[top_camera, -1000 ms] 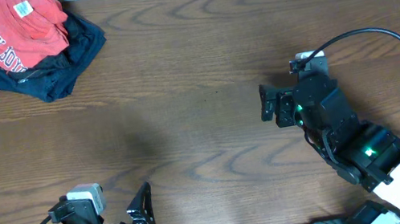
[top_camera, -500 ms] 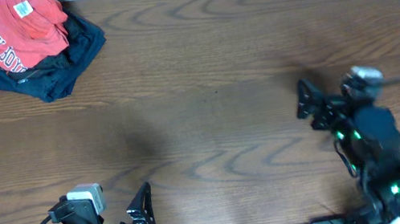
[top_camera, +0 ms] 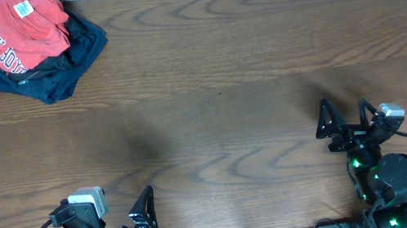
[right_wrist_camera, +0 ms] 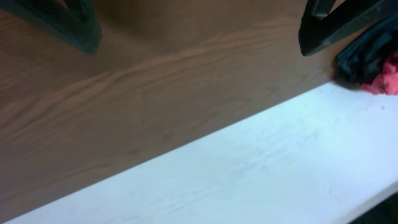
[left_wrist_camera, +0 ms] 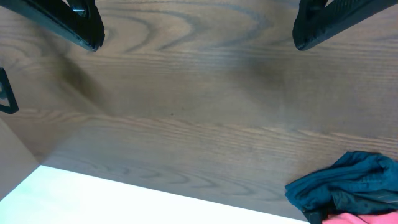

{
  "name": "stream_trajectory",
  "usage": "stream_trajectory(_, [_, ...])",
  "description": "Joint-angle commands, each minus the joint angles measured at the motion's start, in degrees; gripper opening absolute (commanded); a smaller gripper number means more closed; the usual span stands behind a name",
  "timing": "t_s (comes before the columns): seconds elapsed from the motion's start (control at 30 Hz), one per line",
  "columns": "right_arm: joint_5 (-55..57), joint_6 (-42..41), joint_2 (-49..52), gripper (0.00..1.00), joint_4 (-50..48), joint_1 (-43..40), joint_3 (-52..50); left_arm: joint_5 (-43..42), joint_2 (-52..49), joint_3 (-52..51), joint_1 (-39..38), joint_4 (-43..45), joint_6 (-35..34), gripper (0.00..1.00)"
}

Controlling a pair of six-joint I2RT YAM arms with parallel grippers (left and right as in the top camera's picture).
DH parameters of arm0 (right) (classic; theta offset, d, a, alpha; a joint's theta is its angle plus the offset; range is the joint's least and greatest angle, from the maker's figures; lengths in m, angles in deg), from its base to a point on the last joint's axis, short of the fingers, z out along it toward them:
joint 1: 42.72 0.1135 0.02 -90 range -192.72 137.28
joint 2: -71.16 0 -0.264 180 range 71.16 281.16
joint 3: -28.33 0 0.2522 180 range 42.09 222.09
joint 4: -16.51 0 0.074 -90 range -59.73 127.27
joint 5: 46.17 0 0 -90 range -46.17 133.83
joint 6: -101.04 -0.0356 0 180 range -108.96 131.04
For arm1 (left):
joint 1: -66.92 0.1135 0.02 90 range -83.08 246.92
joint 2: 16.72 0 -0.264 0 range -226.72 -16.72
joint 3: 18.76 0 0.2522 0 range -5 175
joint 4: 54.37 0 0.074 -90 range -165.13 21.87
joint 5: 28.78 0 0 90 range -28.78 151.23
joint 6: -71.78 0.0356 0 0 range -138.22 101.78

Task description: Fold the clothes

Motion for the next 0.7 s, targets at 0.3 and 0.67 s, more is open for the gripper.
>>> stream_trajectory(0.3, [-5.8, 20.6, -5.1, 0.99, 2.8, -3.8, -1.1, -1.0, 0.1, 0.0, 0.1, 0.2, 0.5, 0.98])
stream_trajectory(0.67, [-5.7, 31.9, -12.3, 0.99, 11.0, -6.1, -1.1, -1.0, 0.1, 0.0, 0.1, 0.2, 0.5, 0.98])
